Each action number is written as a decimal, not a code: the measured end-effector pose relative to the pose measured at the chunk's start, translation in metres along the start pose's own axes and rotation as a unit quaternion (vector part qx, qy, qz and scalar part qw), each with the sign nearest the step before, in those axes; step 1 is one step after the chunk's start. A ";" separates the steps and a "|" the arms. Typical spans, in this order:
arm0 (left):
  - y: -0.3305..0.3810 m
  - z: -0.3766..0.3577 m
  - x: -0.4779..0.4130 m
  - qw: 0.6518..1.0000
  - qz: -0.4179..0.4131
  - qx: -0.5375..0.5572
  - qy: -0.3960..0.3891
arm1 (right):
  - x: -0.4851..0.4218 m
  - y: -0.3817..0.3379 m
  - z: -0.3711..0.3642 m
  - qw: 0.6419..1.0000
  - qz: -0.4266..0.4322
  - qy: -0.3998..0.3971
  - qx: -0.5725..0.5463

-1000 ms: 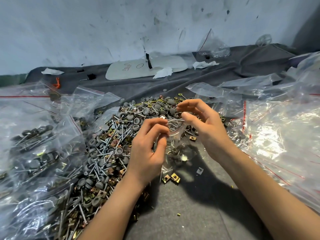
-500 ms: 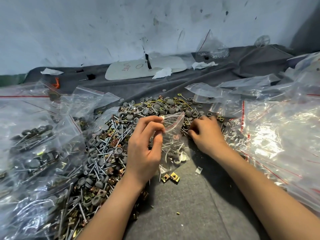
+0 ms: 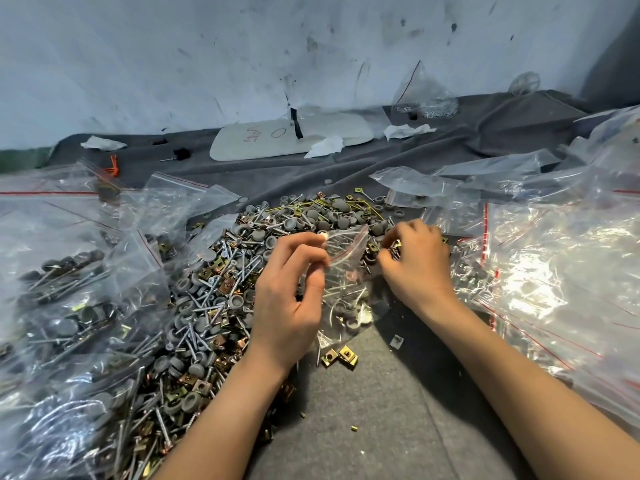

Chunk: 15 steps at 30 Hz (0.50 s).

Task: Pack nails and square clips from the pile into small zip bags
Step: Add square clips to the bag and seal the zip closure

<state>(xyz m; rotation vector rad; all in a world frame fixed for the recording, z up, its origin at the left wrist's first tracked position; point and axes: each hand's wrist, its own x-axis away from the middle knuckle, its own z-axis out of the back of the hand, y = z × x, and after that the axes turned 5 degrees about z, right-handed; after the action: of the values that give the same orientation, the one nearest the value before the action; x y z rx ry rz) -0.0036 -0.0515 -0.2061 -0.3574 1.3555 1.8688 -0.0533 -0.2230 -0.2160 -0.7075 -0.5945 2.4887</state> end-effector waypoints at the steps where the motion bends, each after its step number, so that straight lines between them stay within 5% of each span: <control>1: 0.000 0.000 0.000 1.000 -0.001 0.001 -0.002 | 0.000 -0.002 0.005 0.997 0.015 0.031 -0.071; 4: -0.002 -0.001 0.001 1.000 -0.016 -0.009 -0.016 | 0.003 -0.013 0.023 0.958 0.120 0.120 -0.229; 8: -0.001 -0.001 0.001 0.999 -0.031 -0.018 -0.031 | 0.009 -0.024 0.027 0.929 0.281 0.146 -0.194; 15: 0.000 0.000 0.001 0.999 -0.027 -0.007 -0.020 | 0.011 -0.026 0.023 0.926 0.279 0.128 -0.221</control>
<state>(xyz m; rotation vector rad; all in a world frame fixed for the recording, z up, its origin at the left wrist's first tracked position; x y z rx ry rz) -0.0040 -0.0507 -0.2070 -0.3579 1.2934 1.8331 -0.0663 -0.2027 -0.1885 -1.5337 -0.9776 2.7069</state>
